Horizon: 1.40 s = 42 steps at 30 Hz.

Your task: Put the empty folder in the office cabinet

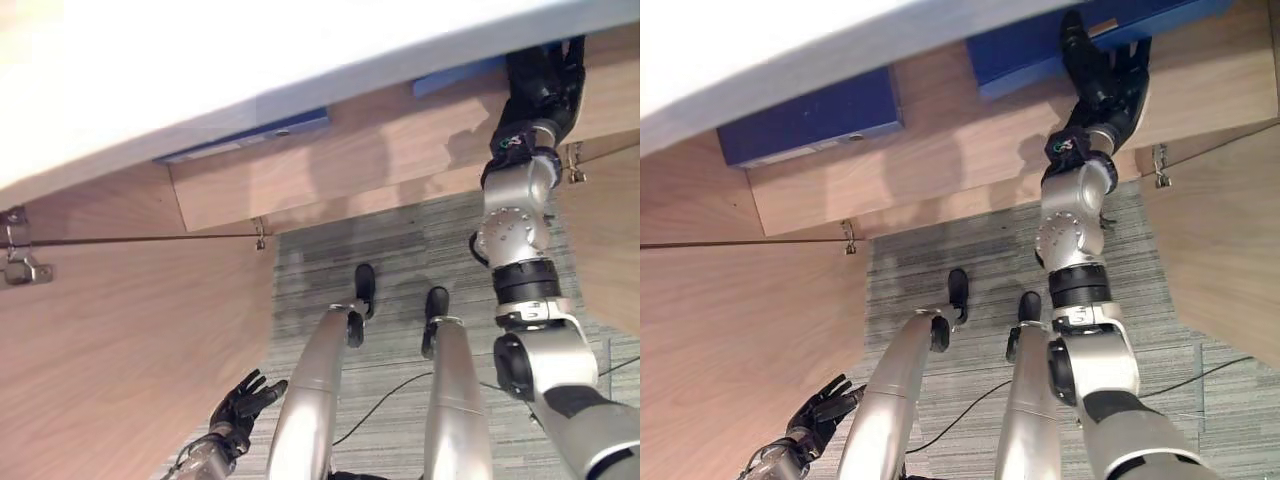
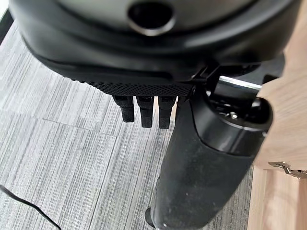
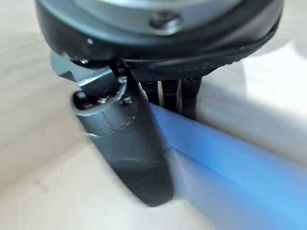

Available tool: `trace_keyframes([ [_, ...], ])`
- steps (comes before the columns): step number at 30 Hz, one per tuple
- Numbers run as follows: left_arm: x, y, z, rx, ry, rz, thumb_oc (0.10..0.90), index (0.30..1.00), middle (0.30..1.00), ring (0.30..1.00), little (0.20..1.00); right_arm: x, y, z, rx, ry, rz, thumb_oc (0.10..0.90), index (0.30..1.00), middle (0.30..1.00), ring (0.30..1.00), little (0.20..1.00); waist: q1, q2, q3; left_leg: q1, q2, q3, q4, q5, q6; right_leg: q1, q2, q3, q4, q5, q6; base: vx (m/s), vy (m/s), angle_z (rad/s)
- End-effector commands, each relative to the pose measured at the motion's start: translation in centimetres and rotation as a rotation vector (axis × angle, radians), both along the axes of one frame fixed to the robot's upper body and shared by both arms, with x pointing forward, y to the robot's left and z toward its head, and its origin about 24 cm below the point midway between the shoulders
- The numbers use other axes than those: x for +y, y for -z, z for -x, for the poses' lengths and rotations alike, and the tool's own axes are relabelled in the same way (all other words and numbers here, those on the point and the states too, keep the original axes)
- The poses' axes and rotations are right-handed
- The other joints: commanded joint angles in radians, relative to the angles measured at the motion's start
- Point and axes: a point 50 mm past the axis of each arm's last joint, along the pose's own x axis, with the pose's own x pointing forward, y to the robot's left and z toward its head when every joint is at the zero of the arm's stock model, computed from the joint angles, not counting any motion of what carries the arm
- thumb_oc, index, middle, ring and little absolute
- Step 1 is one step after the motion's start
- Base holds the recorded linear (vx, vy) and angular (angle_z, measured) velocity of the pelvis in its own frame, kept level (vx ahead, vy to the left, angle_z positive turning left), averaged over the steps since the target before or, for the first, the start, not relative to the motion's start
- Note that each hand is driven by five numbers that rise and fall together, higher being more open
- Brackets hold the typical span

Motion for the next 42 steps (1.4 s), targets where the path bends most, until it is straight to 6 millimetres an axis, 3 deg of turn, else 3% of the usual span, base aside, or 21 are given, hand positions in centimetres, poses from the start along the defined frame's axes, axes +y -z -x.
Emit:
trace_keyframes([
  [1,3.9,0.9,6.4,0.163,-0.031,-0.088,0.8,0.9,0.9,0.9,0.9,-0.1,-3.8,0.6,-0.052,-0.085,0.381,0.8,0.9,0.9,0.9,0.9,-0.015,-0.008,-0.017,-0.076,0.001,-0.16,-0.053,0.007,-0.093,0.143,-0.037,-0.031,-0.09,0.052,-0.036,-0.01,-0.017,-0.08],
  [2,3.7,1.0,6.4,0.163,-0.029,-0.084,0.8,0.9,0.9,0.9,0.9,-0.2,-3.8,0.6,-0.052,-0.086,0.385,0.8,0.9,0.9,0.9,0.9,-0.016,-0.005,-0.017,-0.076,0.001,-0.16,-0.054,0.007,-0.093,0.144,-0.037,-0.03,-0.091,0.052,-0.036,0.0,-0.023,-0.07],
  [3,3.9,1.2,7.0,0.179,-0.015,-0.093,0.8,0.9,0.9,0.9,0.9,-1.6,-3.1,0.2,0.051,-0.055,0.556,0.8,0.9,0.9,0.9,0.9,-0.018,-0.013,-0.017,-0.071,0.005,-0.159,-0.058,0.009,-0.096,0.148,-0.037,-0.035,-0.1,0.056,-0.032,0.01,-0.019,-0.06],
  [5,3.7,1.1,6.9,0.175,-0.005,-0.097,0.8,0.9,0.9,0.9,0.9,-1.2,-2.5,0.0,0.077,-0.072,0.597,0.8,0.9,0.9,0.9,0.9,-0.017,-0.014,-0.017,-0.068,0.006,-0.159,-0.062,0.011,-0.097,0.152,-0.037,-0.036,-0.104,0.056,-0.03,0.01,-0.021,-0.14],
  [7,3.1,1.4,6.8,0.182,0.026,-0.095,0.8,0.9,0.9,0.9,0.9,-0.8,-0.5,-0.8,0.2,-0.097,0.716,0.8,0.9,0.9,0.9,0.9,-0.012,-0.015,-0.017,-0.06,0.009,-0.154,-0.074,0.017,-0.102,0.168,-0.034,-0.041,-0.125,0.065,-0.027,0.0,-0.028,-0.12],
  [11,2.5,1.5,6.8,0.178,0.03,-0.089,0.8,0.9,0.9,0.9,0.9,0.9,0.6,-0.7,0.166,-0.173,0.614,0.8,0.9,0.9,0.9,0.9,-0.009,-0.012,-0.017,-0.038,0.009,-0.152,-0.098,0.024,-0.104,0.19,-0.033,-0.044,-0.148,0.069,-0.026,0.0,-0.017,-0.06],
  [15,2.4,1.6,7.0,0.181,0.024,-0.084,0.8,0.9,0.9,0.9,0.9,0.2,1.2,-0.9,0.192,-0.155,0.57,0.8,0.9,0.9,0.9,0.9,-0.004,-0.007,-0.017,-0.018,0.01,-0.15,-0.118,0.028,-0.104,0.205,-0.033,-0.046,-0.162,0.073,-0.025,0.0,0.0,0.0],
  [16,2.5,1.7,6.9,0.184,0.021,-0.086,0.8,0.9,0.9,0.9,0.9,-0.3,1.3,-1.0,0.221,-0.136,0.613,0.8,0.9,0.9,0.9,0.9,-0.005,-0.008,-0.017,-0.017,0.009,-0.151,-0.12,0.029,-0.104,0.206,-0.032,-0.044,-0.166,0.076,-0.024,0.0,0.0,0.0],
  [17,2.8,1.8,7.1,0.197,0.012,-0.094,0.8,0.9,0.9,0.9,0.9,-2.4,1.2,-1.0,0.316,-0.052,0.788,0.8,0.9,0.9,0.9,0.9,-0.005,-0.013,-0.017,-0.009,0.011,-0.152,-0.128,0.033,-0.105,0.211,-0.031,-0.044,-0.173,0.081,-0.022,-0.02,-0.004,0.05],
  [18,2.7,1.9,7.0,0.196,0.012,-0.09,0.8,0.9,0.9,0.9,0.9,-2.3,1.1,-1.1,0.316,-0.053,0.793,0.8,0.9,0.9,0.9,0.9,-0.007,-0.01,-0.017,-0.009,0.01,-0.152,-0.129,0.034,-0.105,0.21,-0.031,-0.045,-0.174,0.082,-0.022,-0.03,0.007,0.04],
  [19,2.7,2.0,7.2,0.205,0.007,-0.095,0.8,0.9,0.9,0.9,0.9,-4.2,0.5,-0.9,0.413,0.03,1.031,0.8,0.9,0.9,0.9,0.9,-0.008,-0.015,-0.017,0.001,0.013,-0.15,-0.139,0.038,-0.106,0.217,-0.03,-0.045,-0.183,0.091,-0.019,0.0,0.0,0.0],
  [20,2.6,2.1,7.2,0.205,0.007,-0.091,0.8,0.9,0.9,0.9,0.9,-4.1,0.4,-1.0,0.413,0.03,1.036,0.8,0.9,0.9,0.9,0.9,-0.011,-0.012,-0.017,0.001,0.013,-0.15,-0.14,0.038,-0.106,0.216,-0.03,-0.045,-0.184,0.091,-0.019,0.0,0.0,0.0],
  [21,2.7,2.0,7.6,0.213,0.019,-0.107,0.8,0.9,0.9,0.9,0.9,-5.9,-0.4,-0.6,0.506,0.125,1.291,0.8,0.9,0.9,0.9,0.9,-0.01,-0.014,-0.017,0.014,0.014,-0.15,-0.159,0.045,-0.108,0.226,-0.029,-0.049,-0.197,0.097,-0.016,0.0,0.0,0.0],
  [22,2.6,2.1,7.6,0.213,0.018,-0.103,0.8,0.9,0.9,0.9,0.9,-5.8,-0.5,-0.6,0.505,0.125,1.296,0.8,0.9,0.9,0.9,0.9,-0.013,-0.011,-0.017,0.015,0.014,-0.15,-0.16,0.045,-0.108,0.226,-0.029,-0.049,-0.198,0.098,-0.016,0.0,0.0,0.0],
  [23,2.7,2.1,8.2,0.226,0.027,-0.113,0.8,0.9,0.9,0.9,0.9,-6.9,-1.1,-0.4,0.57,0.19,1.472,0.8,0.9,0.9,0.9,0.9,-0.011,-0.011,-0.017,0.026,0.015,-0.148,-0.176,0.05,-0.109,0.236,-0.026,-0.049,-0.213,0.103,-0.014,0.0,0.0,0.0],
  [33,2.2,2.3,8.4,0.229,0.054,-0.126,0.8,0.9,0.9,0.9,0.9,-10.3,-3.8,0.6,0.773,0.416,1.875,0.8,0.9,0.9,0.9,0.9,-0.008,-0.006,-0.017,0.048,0.016,-0.145,-0.21,0.06,-0.111,0.251,-0.02,-0.046,-0.236,0.114,-0.007,0.0,-0.002,0.0],
  [36,2.1,2.3,8.2,0.221,0.061,-0.129,0.8,0.9,0.9,0.9,0.9,-9.8,-3.7,0.5,0.784,0.4,1.976,0.8,0.9,0.9,0.9,0.9,-0.008,-0.007,-0.017,0.049,0.017,-0.145,-0.215,0.062,-0.112,0.251,-0.02,-0.048,-0.238,0.115,-0.006,0.0,0.0,0.0],
  [42,3.9,1.5,7.3,0.201,0.063,-0.18,0.8,0.9,0.9,0.9,0.9,-10.1,-1.4,0.6,0.835,0.341,2.111,0.8,0.9,0.9,0.9,0.9,0.035,-0.057,-0.017,0.067,0.016,-0.15,-0.225,0.063,-0.111,0.271,-0.018,-0.053,-0.25,0.121,-0.004,0.0,-0.016,-0.02],
])
